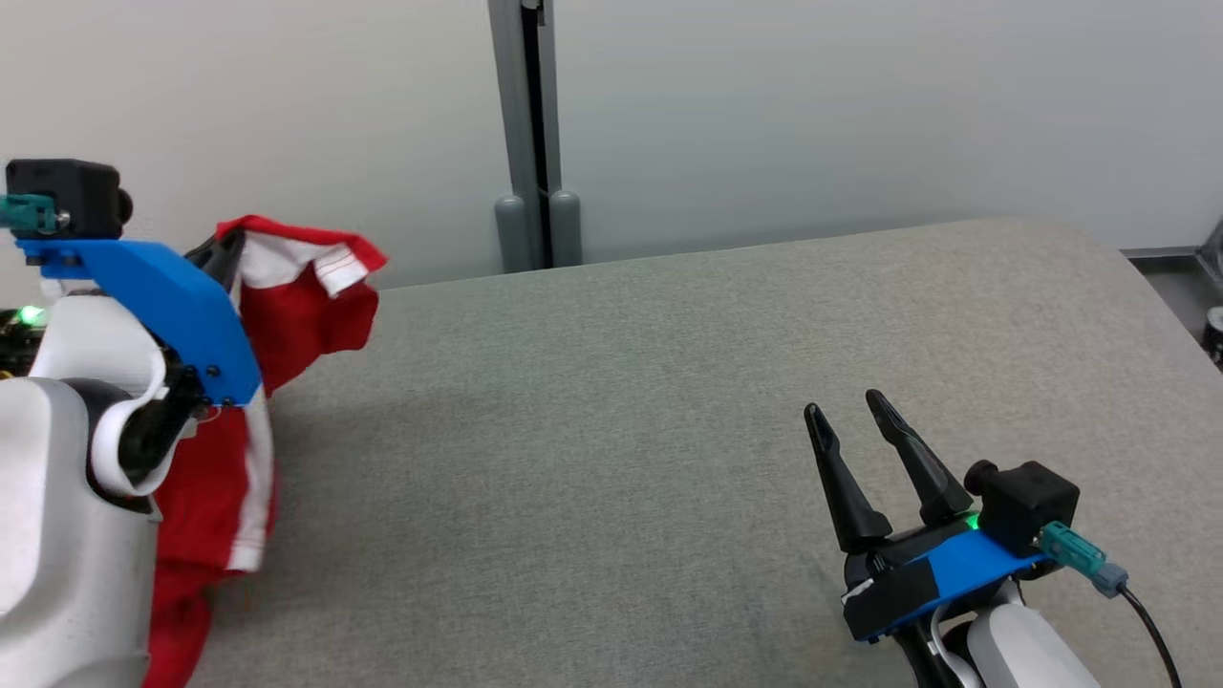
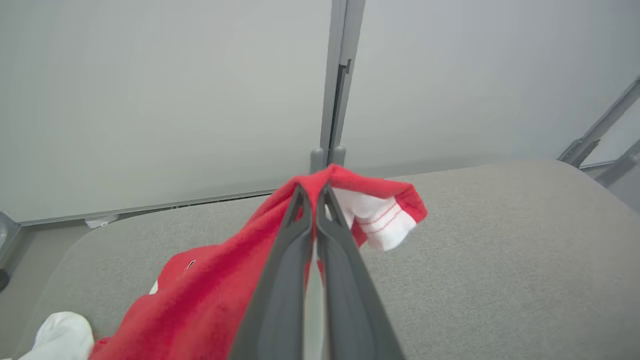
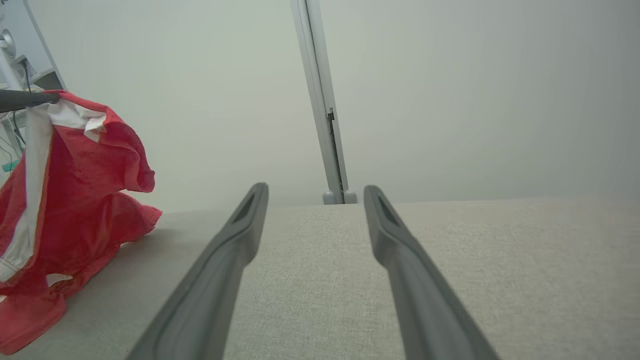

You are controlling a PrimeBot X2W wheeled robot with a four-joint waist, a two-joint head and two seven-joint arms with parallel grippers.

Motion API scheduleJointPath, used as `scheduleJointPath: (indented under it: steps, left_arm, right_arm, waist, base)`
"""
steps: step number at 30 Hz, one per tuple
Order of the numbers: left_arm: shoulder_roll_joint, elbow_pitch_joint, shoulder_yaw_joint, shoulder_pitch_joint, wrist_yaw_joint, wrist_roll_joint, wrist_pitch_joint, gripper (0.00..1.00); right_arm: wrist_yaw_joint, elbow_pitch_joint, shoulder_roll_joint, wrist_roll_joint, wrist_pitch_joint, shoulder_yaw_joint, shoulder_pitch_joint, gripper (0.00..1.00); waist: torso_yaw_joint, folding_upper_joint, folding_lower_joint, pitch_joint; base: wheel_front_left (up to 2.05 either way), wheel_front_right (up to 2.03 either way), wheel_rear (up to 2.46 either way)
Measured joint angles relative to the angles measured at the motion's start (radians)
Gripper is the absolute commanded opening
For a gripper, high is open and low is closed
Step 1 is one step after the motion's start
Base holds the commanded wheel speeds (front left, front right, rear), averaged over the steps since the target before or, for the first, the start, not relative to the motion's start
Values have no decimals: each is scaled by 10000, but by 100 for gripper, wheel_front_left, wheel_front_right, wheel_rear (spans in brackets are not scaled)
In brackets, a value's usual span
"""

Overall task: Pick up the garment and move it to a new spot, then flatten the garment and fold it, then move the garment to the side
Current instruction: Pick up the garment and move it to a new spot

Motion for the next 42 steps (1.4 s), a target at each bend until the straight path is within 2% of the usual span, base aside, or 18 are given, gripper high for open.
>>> scheduleJointPath:
  steps: [5,11,14,19,20,21,22,25,28,32,37,40,42]
  left_arm:
    - [-591,-1327,-391,221,0,-313,-2,0]
    - [-2042,-1804,-1415,748,0,-706,-518,0]
    - [-2719,-1511,-2148,1008,-2,-974,-1145,0]
    - [-3078,303,-3678,1329,-6,-1154,-2516,0]
    - [-3089,859,-3988,1335,-6,-1139,-2884,10]
    - [-3097,1411,-4247,1329,-6,-1131,-3292,89]
    - [-3089,1887,-4487,1315,-6,-1294,-3684,100]
    - [-3089,2986,-5308,1117,-6,-1755,-4798,100]
    - [-3101,3586,-6065,809,-6,-2274,-5440,100]
    - [-3089,4042,-6447,333,-6,-2579,-6311,100]
    - [-3087,4153,-6236,23,-6,-2844,-7198,100]
    - [-2719,3835,-5835,-50,33,-2932,-7737,100]
    - [-2291,3553,-5551,-49,205,-2957,-8021,100]
  right_arm:
    - [0,-8,-15,-13,0,-107,20,100]
    - [0,-10,-102,-13,-4,-153,3,100]
    - [0,-12,-130,-8,-2,-127,-42,100]
    - [-2,12,-196,92,-2,54,-154,100]
    - [-2,29,-199,94,-4,128,-168,100]
    - [-2,40,-199,105,-2,196,-195,100]
    - [-2,73,-201,144,-2,253,-257,100]
    - [-2,84,-205,184,-2,351,-395,100]
    - [-2,136,-268,236,-2,401,-393,100]
    - [0,194,-305,272,-4,424,-383,100]
    - [-2,196,-339,270,-4,359,-269,100]
    - [-2,178,-397,255,-4,272,-203,100]
    - [-2,163,-435,253,-4,230,-122,100]
  waist:
    - [-561,0,0,48]
    - [-1316,0,1,190]
    - [-1693,0,1,289]
    - [-2087,1,2,528]
    - [-2120,0,2,587]
    - [-2150,1,2,646]
    - [-2176,1,2,697]
    - [-2184,1,2,780]
    - [-2022,0,2,769]
    - [-1685,1,2,642]
    - [-1211,0,2,395]
    - [-934,0,1,270]
    - [-772,0,0,211]
  base:
    - [0,0,0]
    - [0,0,0]
    - [0,0,0]
    - [0,0,0]
    - [0,0,0]
    - [0,0,0]
    - [0,0,0]
    - [0,0,0]
    - [0,0,0]
    - [0,0,0]
    - [0,0,0]
    - [0,0,0]
    - [0,0,0]
